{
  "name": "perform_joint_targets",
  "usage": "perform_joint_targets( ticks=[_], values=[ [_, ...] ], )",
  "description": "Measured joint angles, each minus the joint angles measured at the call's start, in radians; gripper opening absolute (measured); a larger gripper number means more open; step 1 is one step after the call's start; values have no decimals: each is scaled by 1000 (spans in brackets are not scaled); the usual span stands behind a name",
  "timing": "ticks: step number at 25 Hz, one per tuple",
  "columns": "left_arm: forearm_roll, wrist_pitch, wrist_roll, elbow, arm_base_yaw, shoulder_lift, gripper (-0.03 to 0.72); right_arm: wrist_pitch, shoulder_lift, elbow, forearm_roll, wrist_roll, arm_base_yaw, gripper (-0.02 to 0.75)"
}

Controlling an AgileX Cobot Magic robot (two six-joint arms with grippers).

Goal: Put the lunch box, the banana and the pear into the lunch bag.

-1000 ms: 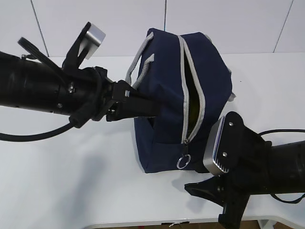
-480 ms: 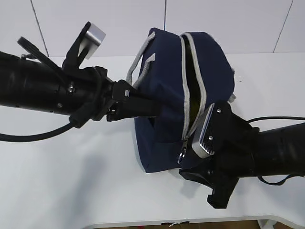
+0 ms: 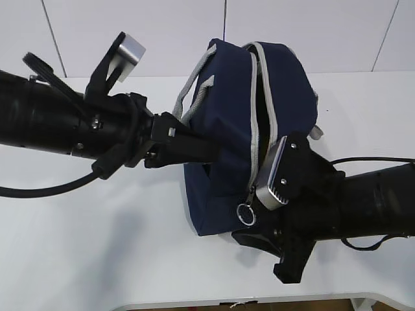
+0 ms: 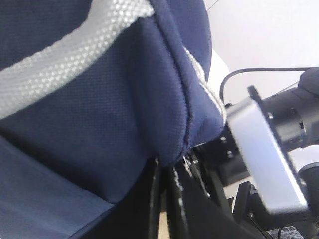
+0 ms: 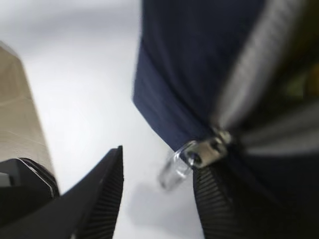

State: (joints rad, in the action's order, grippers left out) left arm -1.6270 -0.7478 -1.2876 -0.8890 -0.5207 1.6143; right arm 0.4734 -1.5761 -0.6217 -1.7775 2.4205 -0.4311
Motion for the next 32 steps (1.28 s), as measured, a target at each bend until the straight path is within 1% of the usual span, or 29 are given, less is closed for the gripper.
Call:
perform_joint_targets(
  ticks=[3,27,29,32],
  values=[
    [1,0,0,0,0,0,-19,42,-4,-4,0,-2,0,388],
    [4,-2,0,0,0,0,-19,35,-53,-13,0,-35,0,386],
    [4,-2,0,0,0,0,-19,35,-55,-20,0,-37,0,364],
    [4,-2,0,0,0,0,-19,35,-55,-27,0,-41,0,302]
  ],
)
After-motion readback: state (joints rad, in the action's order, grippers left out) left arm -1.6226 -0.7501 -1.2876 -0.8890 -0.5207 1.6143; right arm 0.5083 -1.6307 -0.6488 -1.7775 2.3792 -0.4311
